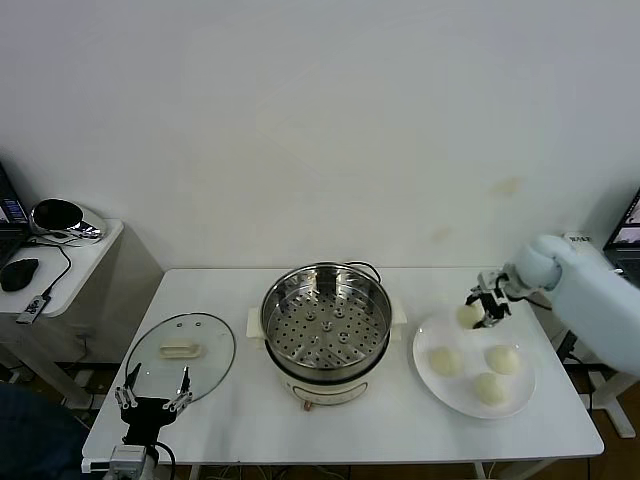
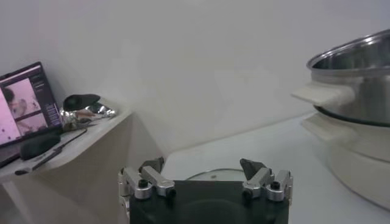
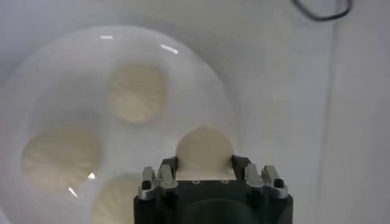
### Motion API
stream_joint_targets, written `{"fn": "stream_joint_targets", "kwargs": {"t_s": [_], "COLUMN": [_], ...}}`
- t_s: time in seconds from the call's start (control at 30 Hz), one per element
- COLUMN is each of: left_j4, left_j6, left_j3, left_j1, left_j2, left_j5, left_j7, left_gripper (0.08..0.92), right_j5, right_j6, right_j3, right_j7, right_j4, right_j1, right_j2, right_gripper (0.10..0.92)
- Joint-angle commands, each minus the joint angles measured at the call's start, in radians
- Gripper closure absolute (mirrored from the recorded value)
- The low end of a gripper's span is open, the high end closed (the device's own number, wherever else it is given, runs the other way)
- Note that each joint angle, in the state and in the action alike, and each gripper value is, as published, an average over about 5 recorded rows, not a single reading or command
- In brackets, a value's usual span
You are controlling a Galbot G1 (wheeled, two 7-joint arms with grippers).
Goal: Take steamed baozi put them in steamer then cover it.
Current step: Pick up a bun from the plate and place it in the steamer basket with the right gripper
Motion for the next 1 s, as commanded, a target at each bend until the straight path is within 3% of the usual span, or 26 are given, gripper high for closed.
{"fn": "stream_joint_targets", "kwargs": {"t_s": [0.03, 0.23, 0.57, 1.0], "left_j4": [-0.004, -0.011, -0.012, -0.017], "left_j6": [0.0, -0.001, -0.007, -0.009], "left_j3": [0.001, -0.002, -0.028, -0.055], "left_j1": [-0.001, -0.001, 0.007, 0.008], "left_j2": [0.001, 0.007, 0.007, -0.004], "left_j5": [-0.001, -0.011, -0.02, -0.021], "left_j7": [0.0, -0.001, -0.002, -0.003], "left_gripper": [0.177, 0.177, 0.177, 0.177], "right_j5": [0.19, 0.329, 0.404, 0.096], "right_j6": [0.001, -0.068, 0.04, 0.283], "right_j3": [-0.171, -0.37, -0.468, -0.546], "right_j7": [0.0, 0.032, 0.049, 0.074], "right_j4": [0.14, 0.129, 0.029, -0.031], "right_j1": [0.241, 0.484, 0.528, 0.419], "right_j2": [-0.076, 0.073, 0.403, 0.629], "right_gripper": [0.457, 0.457, 0.45, 0.448]}}
